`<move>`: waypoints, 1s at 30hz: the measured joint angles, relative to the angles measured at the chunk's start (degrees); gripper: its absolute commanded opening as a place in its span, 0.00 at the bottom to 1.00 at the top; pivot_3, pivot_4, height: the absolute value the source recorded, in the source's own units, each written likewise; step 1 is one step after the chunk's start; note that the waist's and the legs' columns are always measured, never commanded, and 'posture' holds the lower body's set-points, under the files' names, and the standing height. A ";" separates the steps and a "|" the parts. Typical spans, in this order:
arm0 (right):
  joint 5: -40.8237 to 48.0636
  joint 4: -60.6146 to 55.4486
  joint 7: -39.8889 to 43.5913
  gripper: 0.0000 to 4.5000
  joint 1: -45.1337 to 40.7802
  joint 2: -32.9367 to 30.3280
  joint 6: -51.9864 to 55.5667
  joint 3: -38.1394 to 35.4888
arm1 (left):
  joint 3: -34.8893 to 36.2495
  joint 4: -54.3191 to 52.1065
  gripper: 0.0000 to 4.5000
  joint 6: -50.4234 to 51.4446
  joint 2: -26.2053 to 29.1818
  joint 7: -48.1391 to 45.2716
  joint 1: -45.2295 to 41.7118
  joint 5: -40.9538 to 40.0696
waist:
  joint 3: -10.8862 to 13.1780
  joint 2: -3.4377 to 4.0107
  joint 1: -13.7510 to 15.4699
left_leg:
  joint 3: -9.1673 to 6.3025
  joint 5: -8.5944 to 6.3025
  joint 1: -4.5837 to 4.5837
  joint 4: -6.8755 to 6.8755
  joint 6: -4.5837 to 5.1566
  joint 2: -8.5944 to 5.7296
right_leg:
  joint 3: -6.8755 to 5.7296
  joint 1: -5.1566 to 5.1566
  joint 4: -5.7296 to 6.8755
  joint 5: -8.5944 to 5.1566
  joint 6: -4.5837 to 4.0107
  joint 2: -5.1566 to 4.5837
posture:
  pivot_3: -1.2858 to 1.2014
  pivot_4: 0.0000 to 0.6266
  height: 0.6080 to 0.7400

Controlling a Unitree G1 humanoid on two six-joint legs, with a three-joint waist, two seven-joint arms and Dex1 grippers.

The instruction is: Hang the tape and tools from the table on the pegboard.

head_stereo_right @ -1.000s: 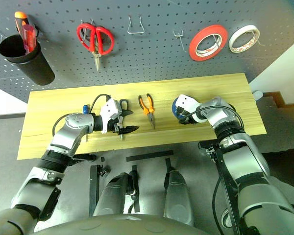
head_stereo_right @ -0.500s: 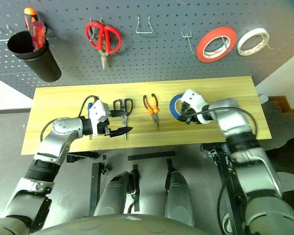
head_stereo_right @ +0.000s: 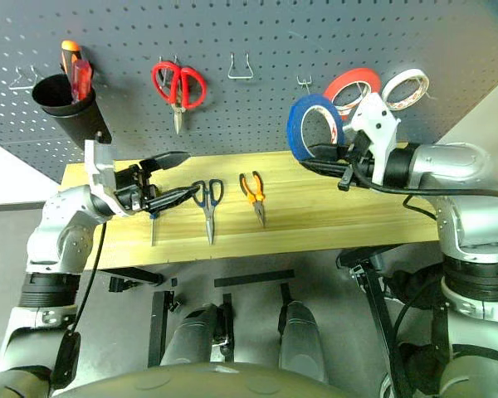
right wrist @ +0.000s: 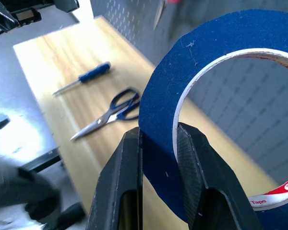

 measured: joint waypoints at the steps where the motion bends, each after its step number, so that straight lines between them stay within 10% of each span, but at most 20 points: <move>1: -0.03 0.20 -0.60 0.14 -0.32 -0.09 -0.68 0.10 | 0.62 0.00 0.85 0.91 0.26 0.45 -1.00 -0.97 | -0.36 -0.04 0.02 | -0.01 0.00 0.00 0.00 0.00 0.00 | 0.00 0.01 0.00 0.00 0.00 0.00 | 0.47 0.18 1.00; 26: -23.70 62.62 -13.59 0.14 -25.41 18.44 -40.17 21.44 | 2.32 0.65 0.85 -0.63 0.91 5.91 -2.71 0.63 | -3.59 -0.03 -2.28 | -0.02 0.07 0.18 -0.04 -0.11 -0.03 | 0.04 0.14 0.05 0.00 -0.01 0.07 | 0.52 0.13 1.00; 30: -25.88 72.79 -17.66 0.42 -29.98 20.69 -43.95 21.48 | 2.37 -0.22 0.85 -0.59 0.99 7.13 -2.18 0.63 | -3.61 -0.01 -2.31 | -0.03 0.07 0.19 -0.04 -0.11 -0.03 | 0.05 0.16 0.05 0.00 0.00 0.07 | 0.52 0.14 1.00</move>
